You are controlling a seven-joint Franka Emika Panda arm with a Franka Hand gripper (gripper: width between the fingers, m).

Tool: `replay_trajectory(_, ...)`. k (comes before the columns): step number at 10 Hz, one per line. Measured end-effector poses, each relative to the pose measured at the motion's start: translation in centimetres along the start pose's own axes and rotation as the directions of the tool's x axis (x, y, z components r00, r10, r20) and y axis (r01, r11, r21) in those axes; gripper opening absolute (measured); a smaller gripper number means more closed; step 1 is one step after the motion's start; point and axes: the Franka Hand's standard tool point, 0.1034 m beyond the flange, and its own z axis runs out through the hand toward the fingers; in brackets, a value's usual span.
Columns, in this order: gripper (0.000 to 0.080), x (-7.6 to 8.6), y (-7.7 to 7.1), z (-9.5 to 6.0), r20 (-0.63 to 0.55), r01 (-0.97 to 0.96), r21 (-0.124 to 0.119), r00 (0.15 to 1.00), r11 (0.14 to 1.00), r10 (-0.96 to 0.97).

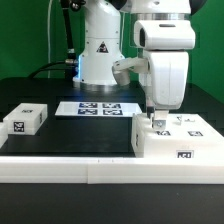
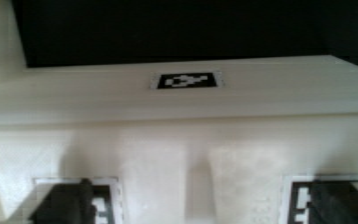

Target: Assemble cabinet

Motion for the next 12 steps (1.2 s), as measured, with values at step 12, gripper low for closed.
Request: replay_trajectory(12,0.0797,0.5,-4.6,-1.8,-0.059,-0.409,-0.078,0.912,0.909,0.405)
